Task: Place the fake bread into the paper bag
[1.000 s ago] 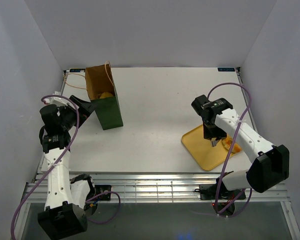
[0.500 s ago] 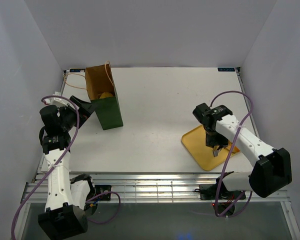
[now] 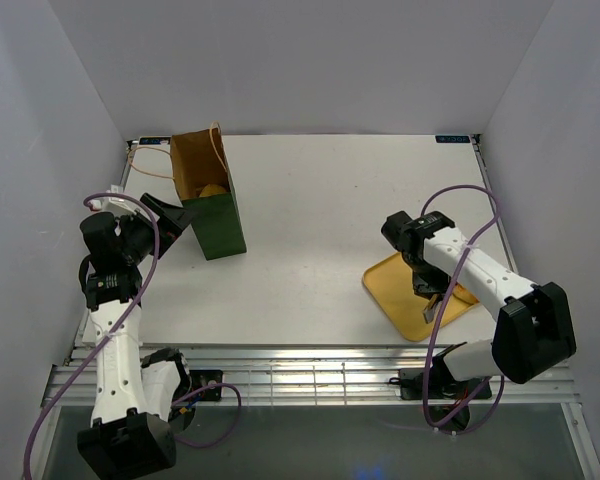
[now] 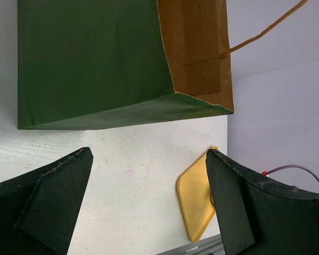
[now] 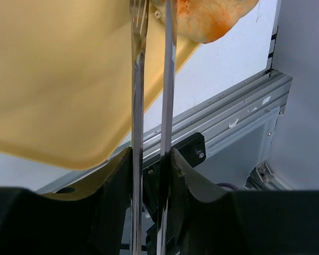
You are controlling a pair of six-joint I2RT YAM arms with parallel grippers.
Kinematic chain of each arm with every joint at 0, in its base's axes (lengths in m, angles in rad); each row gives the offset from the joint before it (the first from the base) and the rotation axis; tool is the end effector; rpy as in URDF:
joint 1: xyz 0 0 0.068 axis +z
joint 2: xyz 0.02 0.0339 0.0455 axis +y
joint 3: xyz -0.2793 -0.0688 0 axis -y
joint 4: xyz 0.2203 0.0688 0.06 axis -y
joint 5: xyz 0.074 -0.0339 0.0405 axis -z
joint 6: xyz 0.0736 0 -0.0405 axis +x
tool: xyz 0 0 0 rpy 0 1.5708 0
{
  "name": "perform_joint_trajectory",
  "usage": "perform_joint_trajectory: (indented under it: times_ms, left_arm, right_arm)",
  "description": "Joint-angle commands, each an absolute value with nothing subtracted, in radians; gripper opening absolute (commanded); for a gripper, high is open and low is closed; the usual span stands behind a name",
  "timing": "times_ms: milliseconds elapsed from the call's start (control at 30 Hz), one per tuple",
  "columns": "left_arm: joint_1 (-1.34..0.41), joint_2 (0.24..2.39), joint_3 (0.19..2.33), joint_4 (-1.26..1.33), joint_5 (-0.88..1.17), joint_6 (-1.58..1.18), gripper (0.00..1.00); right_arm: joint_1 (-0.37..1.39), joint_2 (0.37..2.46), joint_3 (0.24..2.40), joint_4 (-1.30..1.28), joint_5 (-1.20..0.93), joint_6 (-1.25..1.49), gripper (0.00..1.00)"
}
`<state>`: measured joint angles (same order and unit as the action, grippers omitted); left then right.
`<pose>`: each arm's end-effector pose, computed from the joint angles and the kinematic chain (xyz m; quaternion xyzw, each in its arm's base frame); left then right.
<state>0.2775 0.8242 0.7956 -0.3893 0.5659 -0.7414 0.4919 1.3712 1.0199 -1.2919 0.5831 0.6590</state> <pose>0.1807 0.0104 0.3169 -0.2598 0.7770 -0.3481 0.4556 0.1798 0.0504 0.2327 0.0695 0.9547 -0.2599 0.1272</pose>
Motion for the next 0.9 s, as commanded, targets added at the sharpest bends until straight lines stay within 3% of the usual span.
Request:
perform_joint_trajectory:
  times_ms: [0,333,867]
  left_arm:
    - [0.275,0.796,0.804,-0.391,0.581,-0.738,0.98]
    - [0.275,0.796,0.802,-0.402,0.577,-0.729,0.98]
    - [0.275,0.739,0.801,-0.469,0.528,-0.742,0.98]
  right_arm:
    - [0.495,1.382,1.052,-1.31,0.629,0.696,0.36]
    - [0.499,1.335,1.086,-1.31,0.603,0.67,0.08]
    - [0.546,1.16,1.207,-1.307,0.488,0.609,0.08]
